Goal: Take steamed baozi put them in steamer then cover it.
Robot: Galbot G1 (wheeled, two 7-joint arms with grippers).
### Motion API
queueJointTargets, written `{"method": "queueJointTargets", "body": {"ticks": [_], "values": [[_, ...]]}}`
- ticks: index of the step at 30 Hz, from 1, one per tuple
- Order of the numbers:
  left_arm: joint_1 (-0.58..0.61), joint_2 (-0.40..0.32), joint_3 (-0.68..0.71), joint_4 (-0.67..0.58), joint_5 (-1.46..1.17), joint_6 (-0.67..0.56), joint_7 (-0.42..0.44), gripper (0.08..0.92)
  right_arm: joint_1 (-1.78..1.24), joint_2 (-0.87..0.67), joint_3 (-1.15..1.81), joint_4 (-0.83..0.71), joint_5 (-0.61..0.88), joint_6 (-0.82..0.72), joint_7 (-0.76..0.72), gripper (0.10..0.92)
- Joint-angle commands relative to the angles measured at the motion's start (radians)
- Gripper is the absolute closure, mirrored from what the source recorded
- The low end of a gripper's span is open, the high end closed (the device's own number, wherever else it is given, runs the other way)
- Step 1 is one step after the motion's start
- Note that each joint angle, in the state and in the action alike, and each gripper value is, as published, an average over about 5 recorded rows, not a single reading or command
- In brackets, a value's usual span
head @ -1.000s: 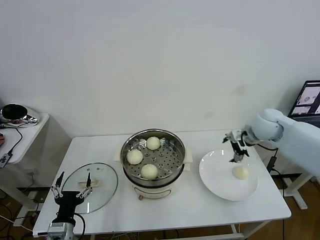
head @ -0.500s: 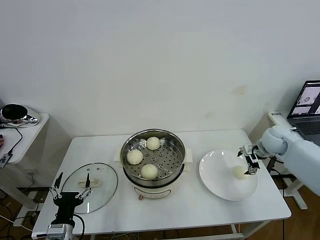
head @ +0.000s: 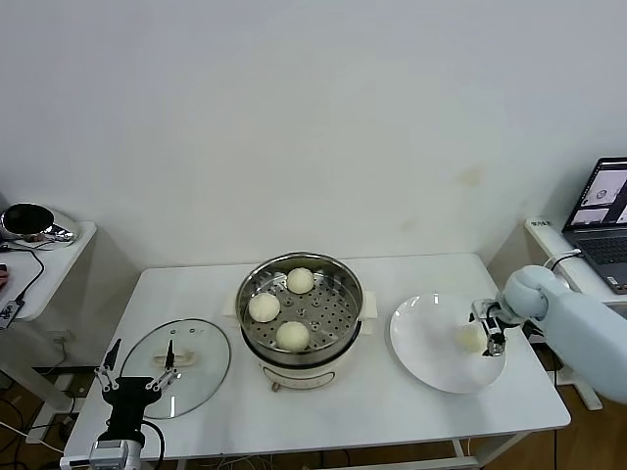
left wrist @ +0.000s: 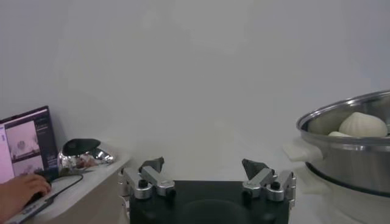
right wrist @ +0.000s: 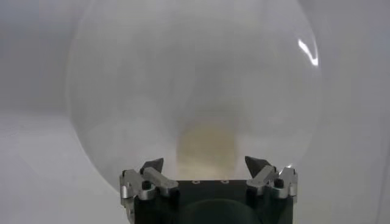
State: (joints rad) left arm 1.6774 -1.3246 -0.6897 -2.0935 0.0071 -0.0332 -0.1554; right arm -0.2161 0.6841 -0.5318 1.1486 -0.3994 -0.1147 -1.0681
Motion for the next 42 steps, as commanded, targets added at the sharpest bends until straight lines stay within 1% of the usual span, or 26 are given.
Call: {"method": "queueJointTargets", "body": {"ticks": [1,10,12,15,21,25,28,35,38,42], "values": [[0.0,0.0,-0.001,0.0,0.001,0.0,0.0,0.177,-0.031,0.038,0.037,-0.05,-0.033,-0.017,0.015,0.231],[-0.002,-0.004,0.001,0.0,0.001,-0.001,0.0,0.177,-0.002,0.024,0.019,-0.021,-0.001,-0.035,0.012,0.449],[-0.002,-0.003,0.001,0.0,0.001,0.0,0.0,0.177,0.027,0.004,-0.012,0.006,0.029,-0.044,0.007,0.485],[-0.005,0.001,0.001,-0.001,0.003,0.002,0.0,0.177,0.119,-0.033,-0.111,0.064,0.104,-0.069,-0.003,0.51],[-0.016,0.008,0.01,0.004,0.005,0.006,0.0,0.177,0.468,-0.061,-0.36,0.183,0.321,-0.145,-0.002,0.509],[-0.021,0.008,0.019,0.001,0.004,0.007,0.0,0.177,0.757,-0.007,-0.558,0.25,0.502,-0.205,0.017,0.499],[-0.031,0.007,0.024,0.009,0.003,0.007,0.0,0.177,0.899,0.06,-0.645,0.293,0.633,-0.267,0.045,0.492],[-0.044,0.002,0.04,0.021,0.004,0.006,0.0,0.177,1.013,0.236,-0.751,0.378,0.89,-0.447,0.16,0.484],[-0.049,0.0,0.041,0.019,0.002,0.006,-0.001,0.177,1.016,0.321,-0.777,0.372,0.972,-0.506,0.207,0.482],[-0.051,-0.003,0.036,0.017,-0.005,0.006,-0.002,0.177,0.965,0.428,-0.789,0.334,1.035,-0.579,0.253,0.482]]}}
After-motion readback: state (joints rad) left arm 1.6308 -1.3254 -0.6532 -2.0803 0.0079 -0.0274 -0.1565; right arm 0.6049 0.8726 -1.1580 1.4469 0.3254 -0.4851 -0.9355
